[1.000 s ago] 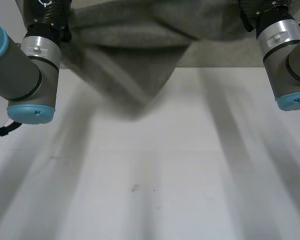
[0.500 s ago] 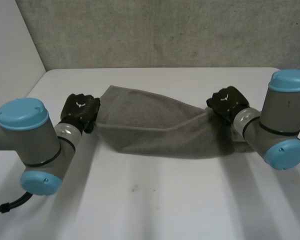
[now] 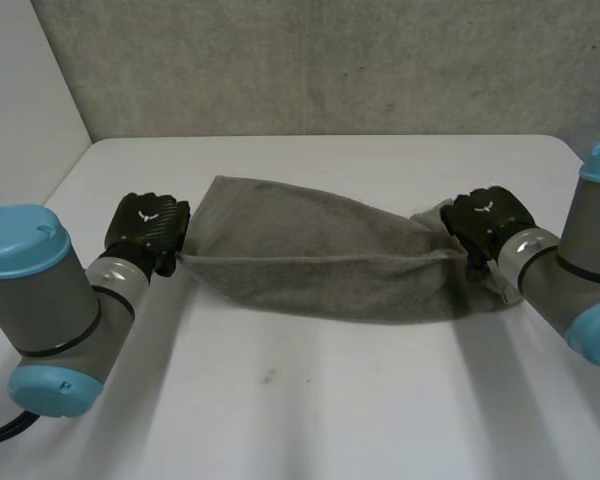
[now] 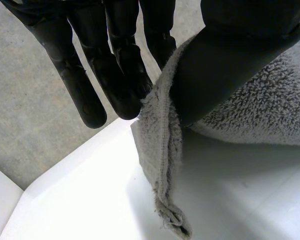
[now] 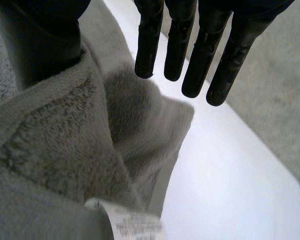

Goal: Fold the towel.

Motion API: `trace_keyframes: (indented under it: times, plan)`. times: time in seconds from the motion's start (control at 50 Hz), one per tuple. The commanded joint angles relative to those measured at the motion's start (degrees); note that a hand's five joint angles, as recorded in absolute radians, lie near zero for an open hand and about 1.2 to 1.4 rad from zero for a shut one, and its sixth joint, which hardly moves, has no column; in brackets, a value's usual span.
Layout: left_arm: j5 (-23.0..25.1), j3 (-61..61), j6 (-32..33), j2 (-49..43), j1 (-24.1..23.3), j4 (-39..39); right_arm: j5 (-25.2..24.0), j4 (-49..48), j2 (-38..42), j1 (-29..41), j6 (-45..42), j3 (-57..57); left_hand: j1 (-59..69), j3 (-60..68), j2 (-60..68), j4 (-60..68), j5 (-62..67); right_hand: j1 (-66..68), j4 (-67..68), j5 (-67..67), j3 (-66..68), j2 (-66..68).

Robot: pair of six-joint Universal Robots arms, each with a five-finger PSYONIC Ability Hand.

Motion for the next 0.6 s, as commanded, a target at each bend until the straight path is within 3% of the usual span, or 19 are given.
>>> trace_keyframes:
  times: [0.02,0.1,0.14,0.16,0.18,0.2,0.22,0.24,0.42,0.6]
  plan:
    - [0.0,-0.1,0.0,-0.2,0.2,0.1,0.1,3.3,0.3,-2.6,0.9,1.5,11.7,10.3,10.2,10.2,11.1,-0.2,-1.0,1.0,-0.7,-1.5]
    - [0.0,-0.1,0.0,-0.2,0.2,0.1,0.1,3.3,0.2,-3.5,1.0,2.3,11.7,10.3,10.2,10.2,11.1,3.7,2.9,4.8,3.2,2.4]
    - [0.1,-0.1,0.0,-0.2,0.3,0.1,0.1,3.3,0.0,-3.8,0.9,2.9,11.7,10.3,10.2,10.2,11.1,18.1,17.3,19.2,17.6,16.8]
    - [0.1,-0.1,0.0,-0.2,0.3,0.1,0.1,3.3,0.0,-3.8,0.9,2.9,11.7,10.3,10.2,10.2,11.1,18.2,17.4,19.3,17.7,16.9]
    - [0.1,-0.2,0.0,-0.2,0.3,0.1,0.1,3.3,-0.1,-3.9,0.9,3.2,11.7,10.3,10.2,10.2,11.1,29.8,29.0,31.0,29.3,28.5]
    - [0.1,-0.2,0.0,-0.2,0.3,0.1,0.1,3.3,-0.1,-3.9,0.9,3.2,11.7,10.3,10.2,10.2,11.1,29.9,29.1,31.1,29.4,28.6]
    - [0.1,-0.2,0.0,-0.3,0.3,0.1,0.1,3.3,-0.6,-4.1,0.8,3.5,11.7,10.3,10.2,10.2,11.1,46.2,45.5,47.4,45.7,44.9]
    - [0.1,-0.2,0.1,-0.2,0.3,0.0,0.0,3.2,-1.5,-4.4,0.6,3.6,11.7,10.3,10.2,10.2,11.1,48.4,47.6,49.5,47.9,47.1]
    - [0.1,-0.4,0.5,4.5,1.6,-0.6,-1.2,3.4,-10.3,-5.2,0.3,2.8,11.7,10.3,10.2,10.2,11.1,48.4,47.6,49.5,47.9,47.1]
    - [0.3,-0.1,0.2,20.1,1.8,-6.8,-3.5,9.2,-24.0,-5.9,-4.5,-2.4,11.7,10.3,10.2,10.2,11.1,48.4,47.6,49.5,47.9,47.1]
